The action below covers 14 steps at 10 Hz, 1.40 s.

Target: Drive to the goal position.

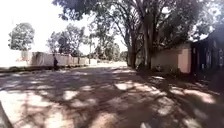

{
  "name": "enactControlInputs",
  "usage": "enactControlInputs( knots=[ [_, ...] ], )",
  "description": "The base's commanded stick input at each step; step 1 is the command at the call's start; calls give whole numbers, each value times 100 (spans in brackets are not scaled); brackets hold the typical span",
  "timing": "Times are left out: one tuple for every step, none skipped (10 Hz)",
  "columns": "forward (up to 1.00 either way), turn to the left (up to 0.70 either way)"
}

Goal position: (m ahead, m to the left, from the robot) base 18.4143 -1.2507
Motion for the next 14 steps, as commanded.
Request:
enactControlInputs(
  knots=[
    [70,0],
    [70,0],
    [70,0],
    [70,0],
    [70,0],
    [70,0],
    [70,0],
    [70,0],
    [70,0],
    [70,0],
    [70,0],
    [70,0],
    [70,0],
    [70,0]
  ],
)
